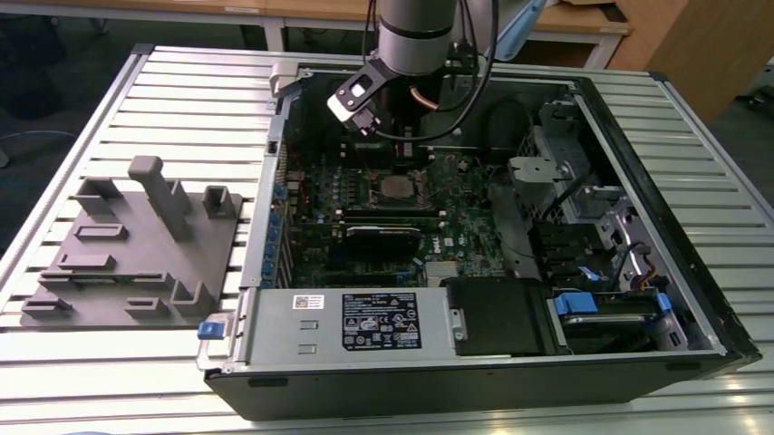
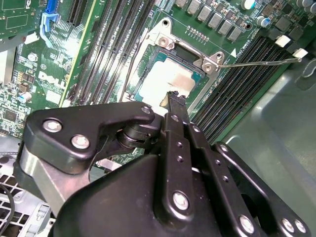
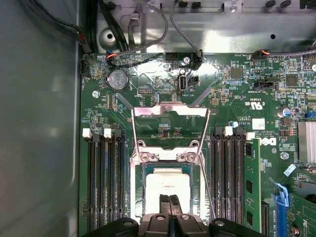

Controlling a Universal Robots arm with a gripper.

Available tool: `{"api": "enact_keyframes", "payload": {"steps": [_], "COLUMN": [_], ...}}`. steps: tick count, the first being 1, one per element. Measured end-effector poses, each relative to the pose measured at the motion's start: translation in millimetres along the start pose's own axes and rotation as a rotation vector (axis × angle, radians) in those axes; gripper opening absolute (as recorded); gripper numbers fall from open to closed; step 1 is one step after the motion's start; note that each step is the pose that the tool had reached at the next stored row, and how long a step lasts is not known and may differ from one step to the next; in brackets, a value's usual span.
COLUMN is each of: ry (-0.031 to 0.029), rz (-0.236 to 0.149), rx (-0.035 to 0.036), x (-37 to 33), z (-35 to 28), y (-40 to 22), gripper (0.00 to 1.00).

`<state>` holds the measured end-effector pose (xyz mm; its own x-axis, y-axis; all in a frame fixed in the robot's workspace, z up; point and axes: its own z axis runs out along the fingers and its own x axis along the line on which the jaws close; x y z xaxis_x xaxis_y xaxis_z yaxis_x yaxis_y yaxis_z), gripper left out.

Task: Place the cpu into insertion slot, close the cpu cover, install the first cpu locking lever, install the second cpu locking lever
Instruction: 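Close the cpu cover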

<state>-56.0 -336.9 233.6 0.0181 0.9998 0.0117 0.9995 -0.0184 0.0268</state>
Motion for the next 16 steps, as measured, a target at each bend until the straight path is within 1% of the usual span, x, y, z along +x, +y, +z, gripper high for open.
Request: {"api": "enact_keyframes", "payload": {"steps": [2, 7, 16], "ry": [0.0001, -0.0001, 0.0000], "rz": [0.000, 0.000, 0.000], "rx": [0.0000, 0.0004, 0.0007], "x": [0.0, 0.0, 0.1], "z": [0.0, -2.3, -2.7], "y": [0.0, 0.1, 0.1], "gripper": [0.11, 0.11, 0.11]}}
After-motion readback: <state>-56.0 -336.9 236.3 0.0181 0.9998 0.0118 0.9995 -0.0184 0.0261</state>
